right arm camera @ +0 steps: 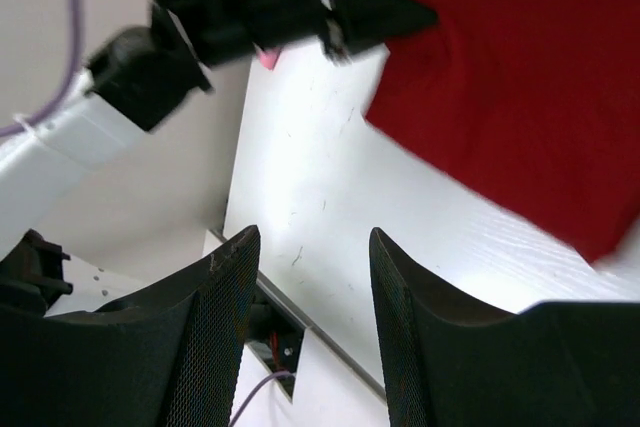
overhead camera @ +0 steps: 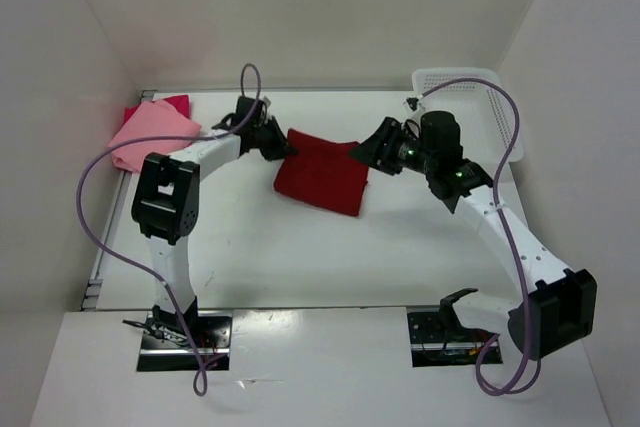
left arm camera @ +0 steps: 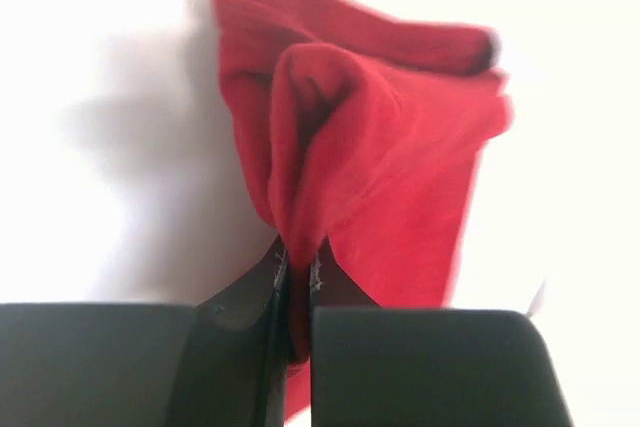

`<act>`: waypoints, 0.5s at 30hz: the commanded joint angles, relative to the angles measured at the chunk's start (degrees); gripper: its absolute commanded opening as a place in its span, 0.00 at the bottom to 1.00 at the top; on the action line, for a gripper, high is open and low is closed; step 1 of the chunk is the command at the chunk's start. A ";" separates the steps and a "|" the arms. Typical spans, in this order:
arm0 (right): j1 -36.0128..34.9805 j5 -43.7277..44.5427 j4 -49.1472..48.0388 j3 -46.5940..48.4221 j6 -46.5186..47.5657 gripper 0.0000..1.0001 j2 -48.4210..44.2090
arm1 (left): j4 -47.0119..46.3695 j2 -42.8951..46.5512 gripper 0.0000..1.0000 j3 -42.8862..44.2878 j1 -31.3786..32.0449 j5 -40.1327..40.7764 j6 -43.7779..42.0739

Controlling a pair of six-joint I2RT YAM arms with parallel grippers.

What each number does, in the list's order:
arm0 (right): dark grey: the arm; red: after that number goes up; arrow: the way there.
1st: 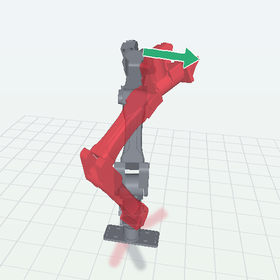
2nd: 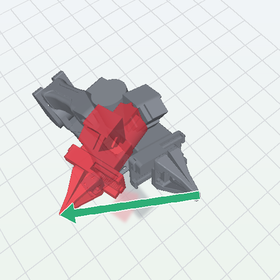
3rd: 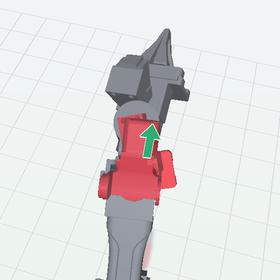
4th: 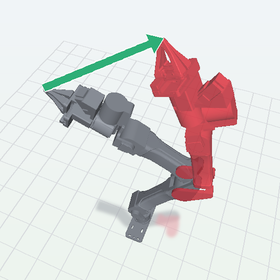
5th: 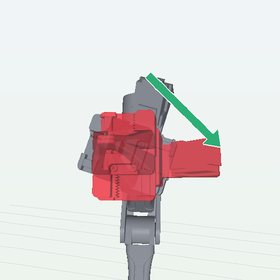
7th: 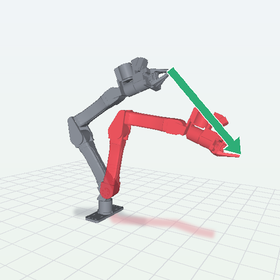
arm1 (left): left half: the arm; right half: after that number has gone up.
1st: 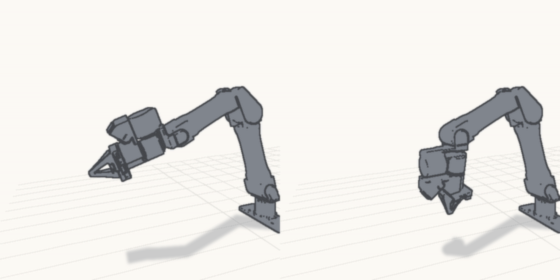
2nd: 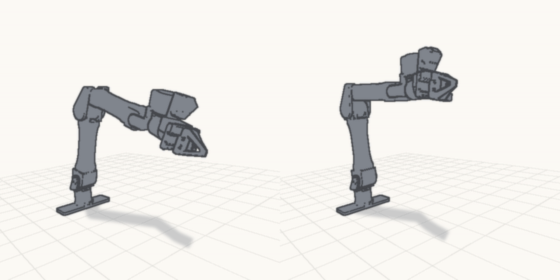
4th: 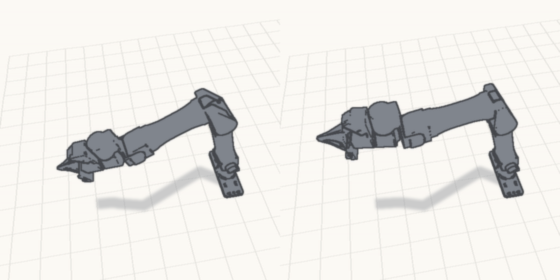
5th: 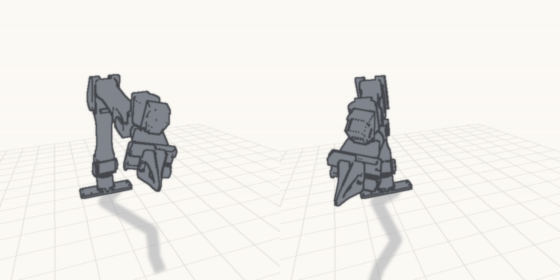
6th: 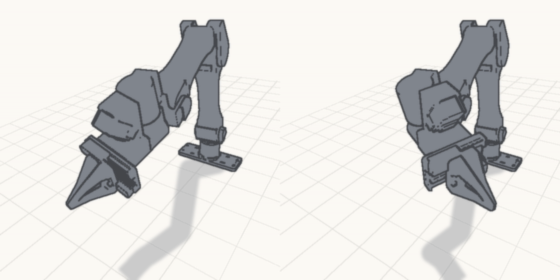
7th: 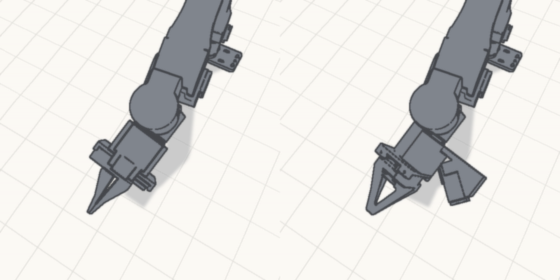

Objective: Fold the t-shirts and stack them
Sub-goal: Put the neatly folded tshirt into the corner of the board with the left arm

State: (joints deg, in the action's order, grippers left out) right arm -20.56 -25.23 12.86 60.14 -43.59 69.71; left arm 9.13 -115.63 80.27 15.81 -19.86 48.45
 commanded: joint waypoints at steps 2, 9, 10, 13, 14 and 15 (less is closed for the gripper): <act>1.13 -0.51 0.14 -3.09 -0.62 0.54 -4.06 | 3.25 3.57 0.00 13.92 -6.75 -1.67 0.77; 1.66 -2.36 0.15 -5.82 0.52 0.54 -4.06 | 4.85 11.12 0.06 18.47 -23.96 -5.02 0.77; 1.66 -3.15 0.15 -5.82 0.53 0.54 -4.06 | 2.41 13.57 0.27 15.56 -28.86 -5.02 2.51; 1.66 -4.47 0.15 -5.82 1.75 0.54 -2.75 | -3.90 17.79 0.82 -0.90 -39.75 -6.94 8.30; 1.66 -5.00 0.15 -5.82 1.76 0.55 -2.74 | -5.51 18.42 1.00 -4.99 -41.98 -8.60 9.64; 1.66 -5.00 0.15 -5.82 1.76 0.55 -2.74 | -6.48 18.43 1.00 -8.17 -43.74 -12.01 10.26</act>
State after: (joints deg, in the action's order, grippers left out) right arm -19.22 -28.05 13.69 54.19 -43.29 66.98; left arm 5.04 -97.62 82.67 -23.31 -25.47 53.45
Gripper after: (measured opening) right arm 0.547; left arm 0.959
